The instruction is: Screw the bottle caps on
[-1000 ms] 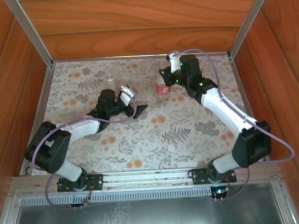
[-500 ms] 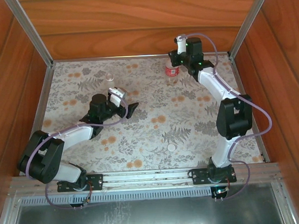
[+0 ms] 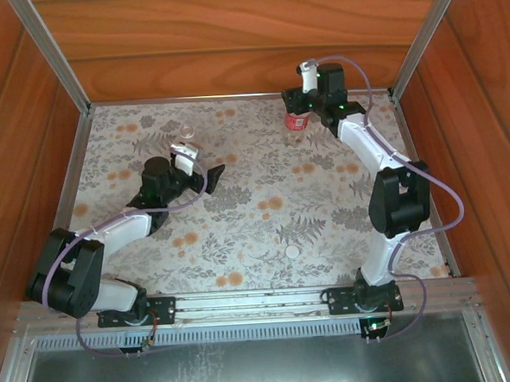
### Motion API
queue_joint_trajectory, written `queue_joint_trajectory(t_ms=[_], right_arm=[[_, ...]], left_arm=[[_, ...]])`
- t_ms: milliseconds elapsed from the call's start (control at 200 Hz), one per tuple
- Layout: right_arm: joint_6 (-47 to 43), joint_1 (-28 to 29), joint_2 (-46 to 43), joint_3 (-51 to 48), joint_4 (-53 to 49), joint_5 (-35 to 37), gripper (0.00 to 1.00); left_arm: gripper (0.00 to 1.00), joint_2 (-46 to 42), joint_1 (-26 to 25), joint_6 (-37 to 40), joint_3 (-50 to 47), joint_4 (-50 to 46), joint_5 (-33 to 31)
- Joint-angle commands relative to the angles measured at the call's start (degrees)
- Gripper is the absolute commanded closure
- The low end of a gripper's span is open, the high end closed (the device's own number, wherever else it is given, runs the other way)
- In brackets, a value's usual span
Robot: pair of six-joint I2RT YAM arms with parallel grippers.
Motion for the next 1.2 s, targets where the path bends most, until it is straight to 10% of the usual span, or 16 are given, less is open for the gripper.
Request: queue_joint_trajectory(t_ms=[0,430,1194], right_arm=[[-2.97,-0.65,-3.32,2.73,-1.63,1.23,0.16],[-7.75,2.16,-15.77,-6.29,-1.66,-3.20,0.10],[-5.49,4.20,-20.24,-12.53,-0.78,-4.62,0.10]], left_arm=[[0.00,-1.23,2.25,-0.89,0.25,1.33,-0.70],[0.00,-4.04,9.96,2.36,-4.25,1.33,-3.57],[0.00,17.18,10.00,2.82,5.25,10.84,-4.89]])
